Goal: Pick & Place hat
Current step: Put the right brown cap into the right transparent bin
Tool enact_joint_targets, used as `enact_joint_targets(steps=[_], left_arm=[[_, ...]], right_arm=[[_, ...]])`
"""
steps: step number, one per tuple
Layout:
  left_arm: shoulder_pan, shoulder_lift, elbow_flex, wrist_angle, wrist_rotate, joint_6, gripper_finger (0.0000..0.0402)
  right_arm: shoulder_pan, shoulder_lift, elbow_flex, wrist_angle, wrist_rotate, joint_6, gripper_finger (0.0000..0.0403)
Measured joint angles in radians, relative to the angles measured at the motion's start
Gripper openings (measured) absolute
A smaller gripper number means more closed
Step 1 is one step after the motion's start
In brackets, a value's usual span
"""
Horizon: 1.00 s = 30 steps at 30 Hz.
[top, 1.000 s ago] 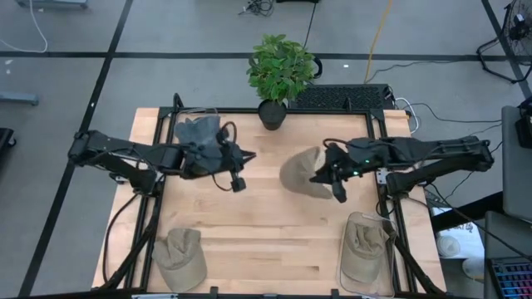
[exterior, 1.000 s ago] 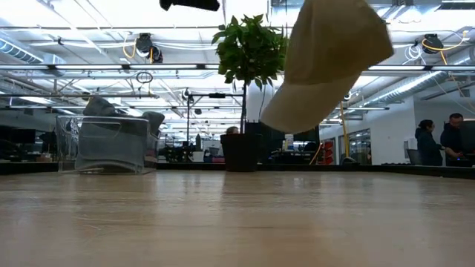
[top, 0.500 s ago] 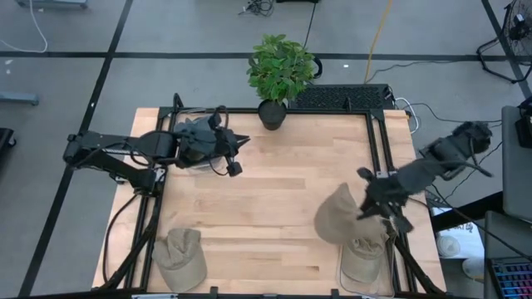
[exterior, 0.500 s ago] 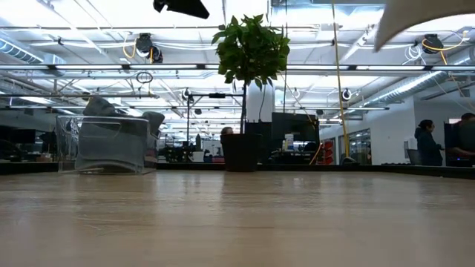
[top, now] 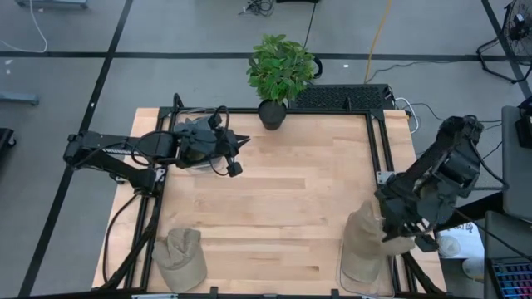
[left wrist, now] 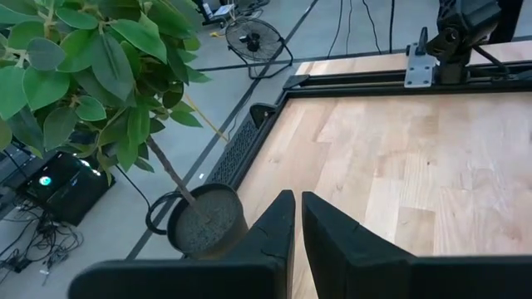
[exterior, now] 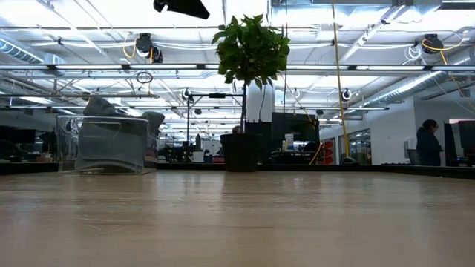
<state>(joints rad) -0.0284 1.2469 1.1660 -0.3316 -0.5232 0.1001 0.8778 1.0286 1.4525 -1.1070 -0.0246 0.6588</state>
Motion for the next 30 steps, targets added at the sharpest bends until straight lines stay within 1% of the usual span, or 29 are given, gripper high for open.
enact_joint_targets(steps=[7,12,17,23,25,30], left_arm=[[0.0,0.0,0.0,0.0,0.0,0.0,0.0033],[0.0,0.0,0.0,0.0,0.0,0.0,0.0033],[0.0,0.0,0.0,0.0,0.0,0.0,0.0033],[0.0,0.0,0.0,0.0,0.001,0.0,0.0033],[0.0,0.0,0.0,0.0,0.001,0.0,0.0033],[0.0,0.0,0.0,0.0,0.001,0.0,0.0033]], right_arm=[[0.108,0.087,0.0,0.016,0.025,0.135,0.0008],[0.15,0.138,0.0,0.026,0.041,0.272,0.0008],[0.19,0.158,0.0,0.065,0.05,0.413,0.0008],[0.228,0.158,0.0,0.079,0.043,0.528,0.0008],[0.239,0.158,0.0,0.086,0.041,0.545,0.0008],[0.253,0.164,0.0,0.098,0.05,0.53,0.0008]])
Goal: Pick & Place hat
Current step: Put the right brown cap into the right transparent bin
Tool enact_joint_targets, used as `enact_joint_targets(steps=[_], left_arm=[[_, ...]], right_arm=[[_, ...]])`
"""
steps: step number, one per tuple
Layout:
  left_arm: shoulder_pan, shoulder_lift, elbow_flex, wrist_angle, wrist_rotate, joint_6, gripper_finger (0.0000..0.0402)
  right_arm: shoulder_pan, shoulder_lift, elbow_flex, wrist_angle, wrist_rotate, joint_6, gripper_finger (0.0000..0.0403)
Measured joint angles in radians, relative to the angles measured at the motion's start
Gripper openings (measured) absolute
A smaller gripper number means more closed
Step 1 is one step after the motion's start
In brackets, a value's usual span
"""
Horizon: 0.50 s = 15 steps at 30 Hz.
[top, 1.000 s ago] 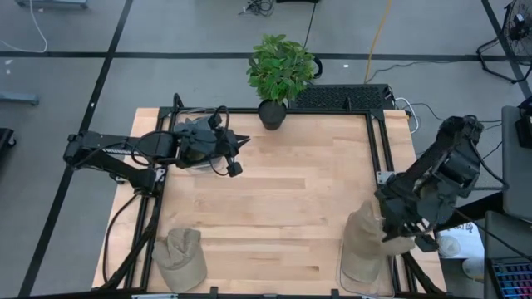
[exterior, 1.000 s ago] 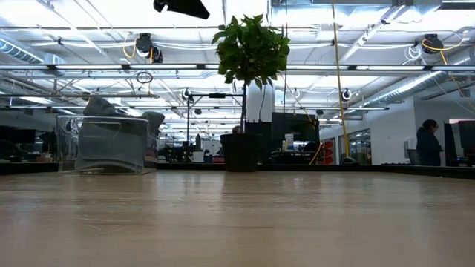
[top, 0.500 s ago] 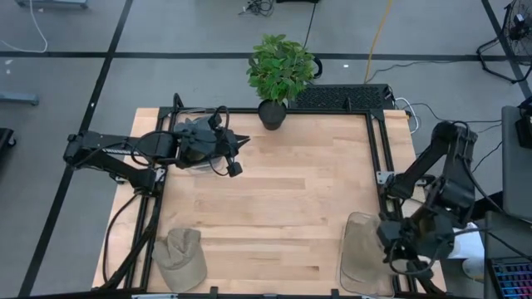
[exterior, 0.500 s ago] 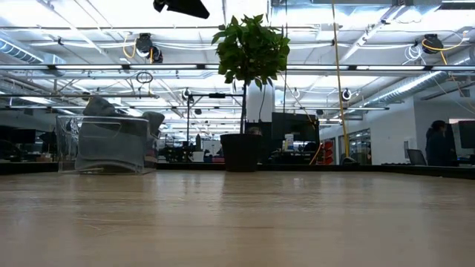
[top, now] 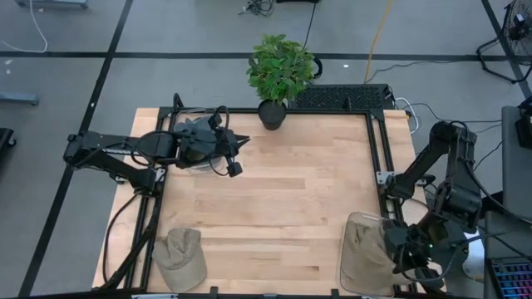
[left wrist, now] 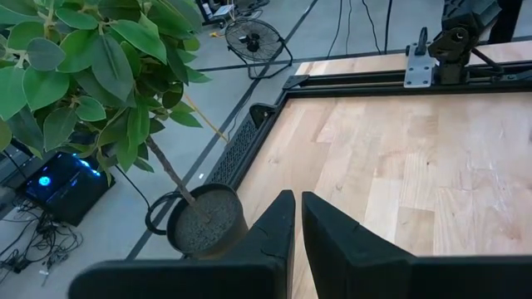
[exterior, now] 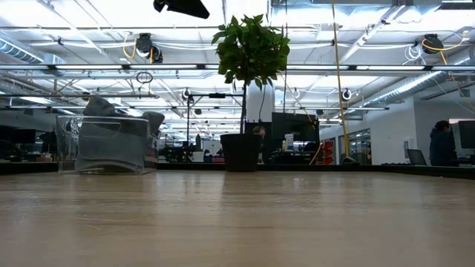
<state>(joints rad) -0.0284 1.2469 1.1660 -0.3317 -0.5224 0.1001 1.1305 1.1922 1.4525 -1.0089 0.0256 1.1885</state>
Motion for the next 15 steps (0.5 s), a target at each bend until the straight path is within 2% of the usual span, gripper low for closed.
enact_joint_targets(steps=[5,9,15], left_arm=[[0.0,0.0,0.0,0.0,0.0,0.0,0.0033],[0.0,0.0,0.0,0.0,0.0,0.0,0.0033],[0.0,0.0,0.0,0.0,0.0,0.0,0.0033]], right_arm=[[-0.001,0.029,0.0,-0.022,-0.005,-0.012,0.0008],[0.0,0.064,0.0,-0.022,-0.076,-0.026,0.0008],[0.0,0.096,0.0,-0.067,-0.109,-0.023,0.0008]])
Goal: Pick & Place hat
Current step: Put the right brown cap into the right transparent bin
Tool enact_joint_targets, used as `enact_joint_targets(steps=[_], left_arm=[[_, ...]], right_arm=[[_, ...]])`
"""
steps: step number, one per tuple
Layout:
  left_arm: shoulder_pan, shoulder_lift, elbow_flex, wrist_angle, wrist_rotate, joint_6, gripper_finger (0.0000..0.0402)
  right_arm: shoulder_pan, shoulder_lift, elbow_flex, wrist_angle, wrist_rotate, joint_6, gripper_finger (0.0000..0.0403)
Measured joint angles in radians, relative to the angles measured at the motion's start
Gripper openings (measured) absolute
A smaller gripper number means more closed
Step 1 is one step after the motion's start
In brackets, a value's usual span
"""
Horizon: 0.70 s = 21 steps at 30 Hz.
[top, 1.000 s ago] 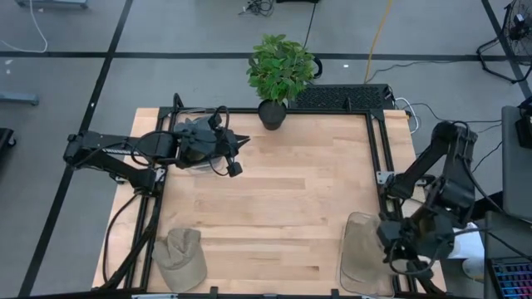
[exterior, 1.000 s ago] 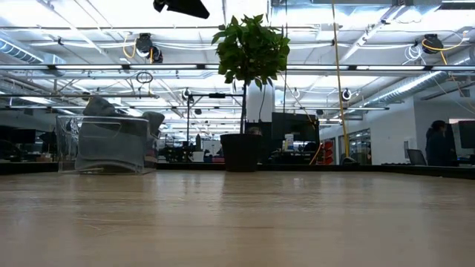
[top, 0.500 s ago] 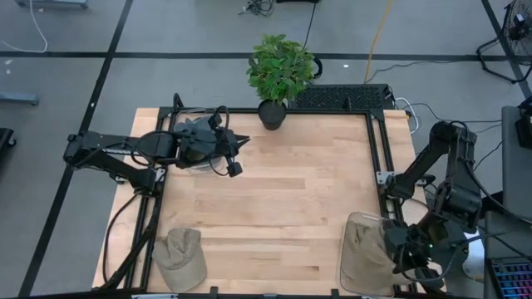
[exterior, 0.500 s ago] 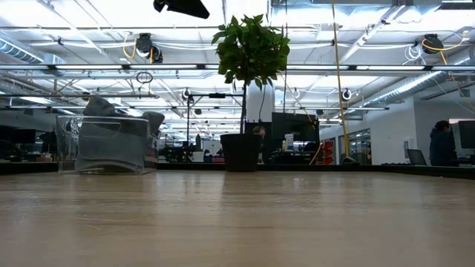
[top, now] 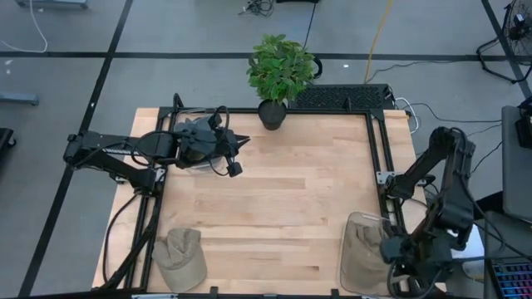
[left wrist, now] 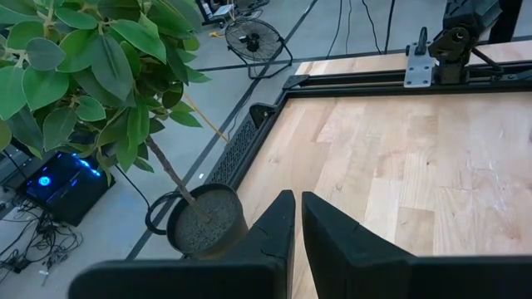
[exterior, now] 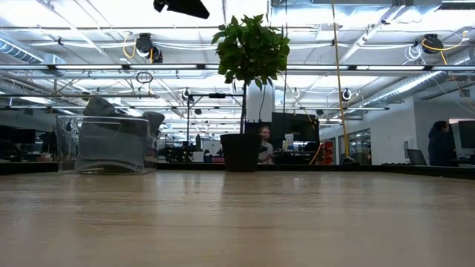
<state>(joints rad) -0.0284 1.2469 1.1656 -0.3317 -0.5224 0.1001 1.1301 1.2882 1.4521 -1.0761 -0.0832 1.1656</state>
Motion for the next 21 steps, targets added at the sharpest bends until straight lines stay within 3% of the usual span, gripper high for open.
enact_joint_targets(steps=[9,21], left_arm=[[0.0,0.0,0.0,0.0,0.0,0.0,0.0033],[0.0,0.0,0.0,0.0,0.0,0.0,0.0033]], right_arm=[[0.0,0.026,0.0,-0.089,0.013,-0.023,0.0008],[-0.003,0.026,-0.001,-0.187,0.172,-0.09,0.0008]])
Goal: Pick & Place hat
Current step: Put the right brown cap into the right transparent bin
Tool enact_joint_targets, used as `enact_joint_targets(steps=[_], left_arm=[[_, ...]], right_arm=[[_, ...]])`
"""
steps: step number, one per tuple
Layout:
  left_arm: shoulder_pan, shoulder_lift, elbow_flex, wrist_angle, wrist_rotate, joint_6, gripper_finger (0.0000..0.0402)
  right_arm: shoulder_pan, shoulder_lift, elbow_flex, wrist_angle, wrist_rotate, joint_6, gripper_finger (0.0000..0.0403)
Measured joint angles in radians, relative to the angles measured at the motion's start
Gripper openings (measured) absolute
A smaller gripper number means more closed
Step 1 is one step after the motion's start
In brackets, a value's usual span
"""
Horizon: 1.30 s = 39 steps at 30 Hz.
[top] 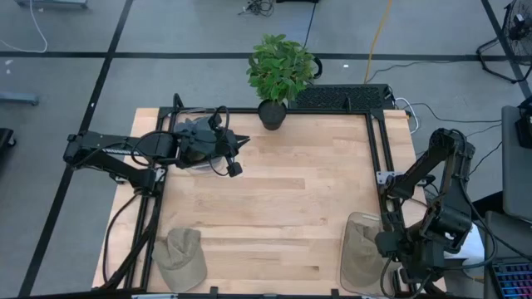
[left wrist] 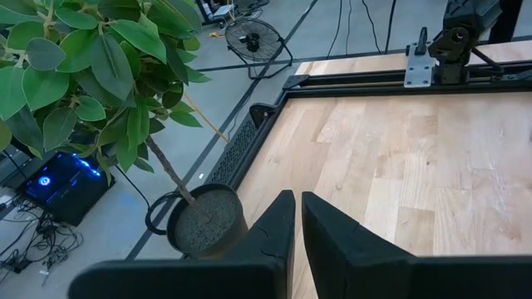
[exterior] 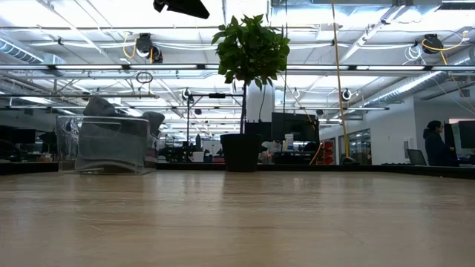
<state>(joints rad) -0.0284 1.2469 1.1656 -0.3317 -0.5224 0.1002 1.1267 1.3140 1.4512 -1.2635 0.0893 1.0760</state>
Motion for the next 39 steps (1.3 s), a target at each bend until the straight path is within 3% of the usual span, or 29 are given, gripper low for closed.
enact_joint_targets(steps=[12,18,32,39], left_arm=[[0.0,0.0,0.0,0.0,0.0,0.0,0.0033],[0.0,0.0,0.0,0.0,0.0,0.0,0.0033],[0.0,0.0,0.0,0.0,0.0,0.0,0.0033],[0.0,0.0,0.0,0.0,0.0,0.0,0.0033]], right_arm=[[-0.002,0.0,-0.14,-0.021,-0.013,-0.052,0.0008],[-0.002,0.0,-0.171,-0.032,-0.011,0.003,0.0011],[-0.079,-0.053,-0.208,-0.053,-0.013,0.223,0.0143],[-0.122,-0.18,-0.208,-0.006,-0.007,0.292,0.017]])
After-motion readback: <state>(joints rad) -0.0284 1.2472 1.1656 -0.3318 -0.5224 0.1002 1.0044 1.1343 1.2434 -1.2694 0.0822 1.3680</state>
